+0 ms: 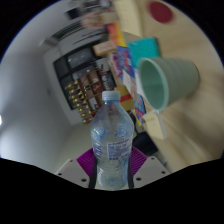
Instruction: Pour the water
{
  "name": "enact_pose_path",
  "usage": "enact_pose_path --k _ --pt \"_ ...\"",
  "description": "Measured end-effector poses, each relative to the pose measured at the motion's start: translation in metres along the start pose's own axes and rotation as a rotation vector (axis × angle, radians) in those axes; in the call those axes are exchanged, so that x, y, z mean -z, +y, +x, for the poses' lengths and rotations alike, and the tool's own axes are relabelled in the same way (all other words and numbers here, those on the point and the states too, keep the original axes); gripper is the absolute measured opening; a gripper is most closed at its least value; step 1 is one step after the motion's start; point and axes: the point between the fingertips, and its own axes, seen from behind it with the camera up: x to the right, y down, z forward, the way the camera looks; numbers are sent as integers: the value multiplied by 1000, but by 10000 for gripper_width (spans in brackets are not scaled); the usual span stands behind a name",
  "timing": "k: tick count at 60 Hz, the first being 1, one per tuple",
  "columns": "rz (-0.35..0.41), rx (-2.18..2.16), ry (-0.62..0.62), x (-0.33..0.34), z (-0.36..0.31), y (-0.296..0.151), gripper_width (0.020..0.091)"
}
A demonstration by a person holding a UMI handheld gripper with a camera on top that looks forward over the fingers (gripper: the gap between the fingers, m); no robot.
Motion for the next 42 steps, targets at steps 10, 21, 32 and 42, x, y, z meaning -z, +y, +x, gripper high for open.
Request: enact_pose_path --k 10,21,32,42 --pt "-2 -305 -89 12 -20 13 438" --pt "-5 -452 -135 15 -28 14 437" --pt "-52 11 18 37 -20 32 437" --pt "12 810 1 68 -110 -5 437"
